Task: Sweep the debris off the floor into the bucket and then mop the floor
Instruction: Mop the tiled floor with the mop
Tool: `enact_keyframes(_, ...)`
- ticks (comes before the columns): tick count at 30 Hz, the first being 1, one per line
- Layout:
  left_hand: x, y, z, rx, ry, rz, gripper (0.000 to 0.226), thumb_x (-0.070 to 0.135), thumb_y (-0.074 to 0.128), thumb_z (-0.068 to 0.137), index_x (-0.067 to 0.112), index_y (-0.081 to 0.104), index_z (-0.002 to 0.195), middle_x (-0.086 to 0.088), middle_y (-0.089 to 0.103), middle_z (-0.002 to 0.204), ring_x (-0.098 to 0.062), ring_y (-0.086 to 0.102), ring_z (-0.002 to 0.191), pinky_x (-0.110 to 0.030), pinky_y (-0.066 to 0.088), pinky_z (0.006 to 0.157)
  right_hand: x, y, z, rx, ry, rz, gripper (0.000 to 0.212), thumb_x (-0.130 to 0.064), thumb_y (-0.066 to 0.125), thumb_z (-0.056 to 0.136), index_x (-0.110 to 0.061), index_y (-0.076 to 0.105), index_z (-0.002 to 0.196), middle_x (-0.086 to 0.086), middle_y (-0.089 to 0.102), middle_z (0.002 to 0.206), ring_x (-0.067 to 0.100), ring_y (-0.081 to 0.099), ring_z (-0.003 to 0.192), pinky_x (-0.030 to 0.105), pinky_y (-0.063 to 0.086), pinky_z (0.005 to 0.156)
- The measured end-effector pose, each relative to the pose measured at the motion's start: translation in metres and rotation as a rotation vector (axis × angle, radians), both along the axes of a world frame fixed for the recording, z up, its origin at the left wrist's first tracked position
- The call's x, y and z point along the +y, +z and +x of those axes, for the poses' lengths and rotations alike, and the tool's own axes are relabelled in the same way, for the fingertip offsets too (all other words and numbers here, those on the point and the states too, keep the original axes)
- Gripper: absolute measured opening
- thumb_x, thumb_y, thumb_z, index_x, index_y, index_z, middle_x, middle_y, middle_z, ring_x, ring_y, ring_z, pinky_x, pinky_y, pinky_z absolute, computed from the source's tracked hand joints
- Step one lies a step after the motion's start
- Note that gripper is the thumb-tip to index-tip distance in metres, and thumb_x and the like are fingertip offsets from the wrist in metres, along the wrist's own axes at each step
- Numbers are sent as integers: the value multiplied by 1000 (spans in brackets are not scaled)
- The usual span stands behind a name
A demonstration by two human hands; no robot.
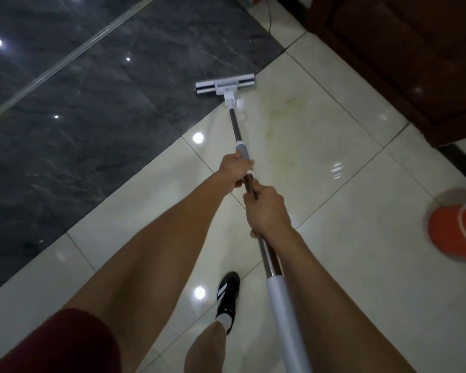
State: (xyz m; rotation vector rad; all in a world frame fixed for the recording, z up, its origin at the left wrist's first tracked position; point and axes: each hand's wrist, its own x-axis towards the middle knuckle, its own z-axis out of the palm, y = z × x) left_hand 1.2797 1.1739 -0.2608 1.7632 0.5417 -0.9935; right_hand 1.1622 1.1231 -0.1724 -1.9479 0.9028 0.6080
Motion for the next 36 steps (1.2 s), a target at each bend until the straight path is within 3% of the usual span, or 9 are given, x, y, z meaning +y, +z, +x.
enact_keyframes(5, -11, -10, 3, -1, -61, -4, 29, 19, 68, 93, 10, 61, 120, -13, 64, 101, -23, 60, 78, -34, 45, 64, -12, -13, -2, 12, -45, 25, 36, -31, 48, 101, -29, 54, 137, 6, 66, 93, 24, 67, 63, 42, 62, 54)
enact_keyframes(14, 7, 0, -103, 16, -14, -3, 33, 20, 73, 90, 12, 68, 122, -21, 71, 107, -25, 63, 76, -37, 47, 69, 15, -1, -110, -5, -97, 72, 44, -30, 46, 101, -40, 41, 144, 1, 64, 83, 20, 64, 66, 42, 61, 67)
enact_keyframes(17, 18, 13, -154, 39, 6, -46, 44, 16, 75, 89, 16, 64, 132, -12, 71, 94, -21, 64, 73, -37, 52, 70, 24, 10, -159, 11, -94, 74, 50, -27, 47, 101, -42, 36, 147, 0, 62, 84, 19, 63, 70, 39, 60, 71)
enact_keyframes(21, 28, 28, -227, 35, 5, -72, 52, 10, 76, 87, 15, 61, 136, -6, 70, 89, -18, 67, 68, -35, 61, 70, 34, 33, -233, 17, -112, 143, 71, -10, 51, 92, -43, 29, 151, -2, 60, 86, 18, 64, 71, 39, 62, 70)
enact_keyframes(26, 45, 49, -344, 9, -1, -105, 22, 7, 73, 86, 22, 69, 102, -16, 71, 97, -24, 67, 75, -44, 61, 80, 50, 59, -344, -8, -146, 148, 71, -2, 53, 90, -34, 35, 151, -6, 55, 79, 13, 59, 66, 32, 60, 68)
enact_keyframes(29, 54, 60, -421, -17, -58, -91, 21, 8, 71, 87, 21, 66, 103, -14, 70, 97, -23, 66, 75, -36, 59, 73, 60, 73, -419, -6, -167, 160, 63, -1, 53, 90, -27, 45, 146, -6, 55, 74, 11, 58, 59, 28, 59, 60)
enact_keyframes(32, 61, 71, -499, -29, -65, -104, 18, 6, 67, 91, 19, 65, 102, -14, 68, 93, -21, 64, 72, -29, 56, 63, 73, 86, -497, 9, -196, 187, 71, 2, 52, 89, -29, 38, 151, 4, 58, 76, 18, 60, 56, 29, 58, 51)
enact_keyframes(34, 65, 79, -551, -21, -93, -107, 17, 5, 65, 92, 21, 67, 98, -15, 68, 92, -21, 63, 71, -30, 57, 64, 79, 96, -548, 6, -212, 189, 76, 2, 52, 88, -32, 32, 154, 8, 58, 79, 20, 60, 56, 30, 58, 49)
enact_keyframes(36, 68, 82, -592, -3, -121, -105, 27, 5, 66, 90, 16, 69, 114, -16, 69, 95, -23, 64, 73, -36, 58, 69, 84, 102, -588, 9, -219, 183, 79, 3, 53, 87, -32, 31, 154, 10, 59, 81, 22, 60, 55, 29, 57, 48)
